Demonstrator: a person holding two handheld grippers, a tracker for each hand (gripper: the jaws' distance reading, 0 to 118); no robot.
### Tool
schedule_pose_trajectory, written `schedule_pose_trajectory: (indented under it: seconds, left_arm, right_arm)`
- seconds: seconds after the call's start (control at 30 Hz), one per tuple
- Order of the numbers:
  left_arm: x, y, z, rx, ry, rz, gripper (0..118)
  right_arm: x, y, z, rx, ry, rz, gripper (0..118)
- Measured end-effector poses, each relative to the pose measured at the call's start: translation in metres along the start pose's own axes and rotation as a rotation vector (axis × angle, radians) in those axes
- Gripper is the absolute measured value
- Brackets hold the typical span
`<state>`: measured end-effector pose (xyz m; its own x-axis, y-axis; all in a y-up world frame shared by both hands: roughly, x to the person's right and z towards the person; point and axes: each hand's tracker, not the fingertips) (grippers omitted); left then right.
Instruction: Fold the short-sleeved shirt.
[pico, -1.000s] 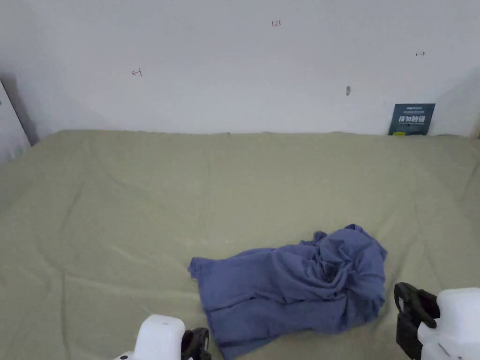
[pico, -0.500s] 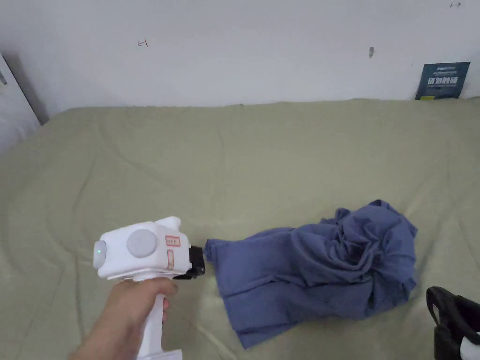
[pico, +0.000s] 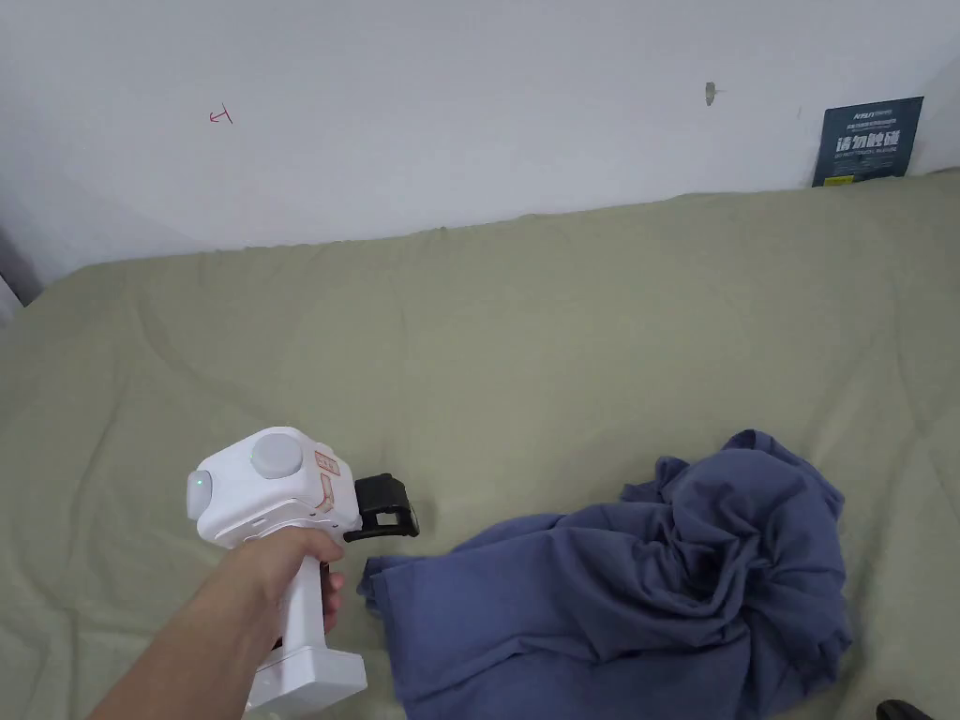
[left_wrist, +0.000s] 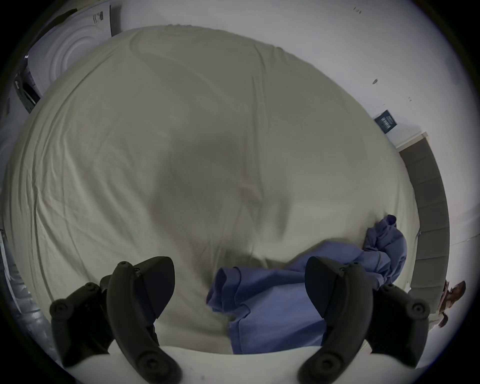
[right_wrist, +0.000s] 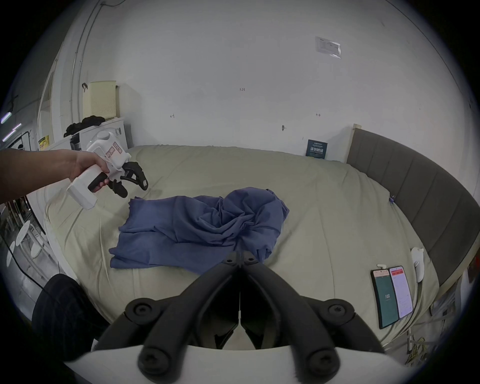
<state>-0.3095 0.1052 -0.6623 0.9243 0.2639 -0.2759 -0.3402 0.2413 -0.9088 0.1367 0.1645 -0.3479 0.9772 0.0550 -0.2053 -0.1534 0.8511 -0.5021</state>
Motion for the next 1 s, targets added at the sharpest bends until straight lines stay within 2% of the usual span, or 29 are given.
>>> schedule_pose_trajectory:
  seconds: [0.2, 0.33, 0.63, 0.73, 0.87, 0.9, 1.0]
  left_arm:
    - [0.011, -0.003, -0.019, -0.062, 0.049, -0.004, 103]
    - [0.014, -0.012, -0.024, -0.092, 0.119, -0.006, 86]
    - [0.009, -0.006, -0.021, -0.089, 0.108, 0.046, 68]
    - [0.011, -0.005, -0.017, -0.081, 0.103, 0.046, 43]
    - [0.013, -0.01, -0.015, -0.096, 0.104, 0.007, 26]
    - [0.015, -0.014, -0.014, -0.096, 0.1, -0.037, 12]
    - [0.014, -0.023, -0.005, -0.076, 0.076, -0.07, 2]
  right_arm:
    - [0.005, -0.002, -0.001, -0.005, -0.015, -0.012, 0]
    - [0.005, -0.002, 0.001, 0.001, -0.016, -0.017, 0]
    - [0.006, -0.008, 0.01, 0.001, -0.023, -0.016, 0]
    - [0.01, -0.01, 0.012, 0.0, -0.03, -0.028, 0]
    - [0.012, -0.01, 0.016, 0.001, -0.04, -0.035, 0]
    - [0.013, -0.01, 0.017, 0.001, -0.042, -0.035, 0]
    - [0.015, -0.008, 0.021, 0.004, -0.047, -0.036, 0]
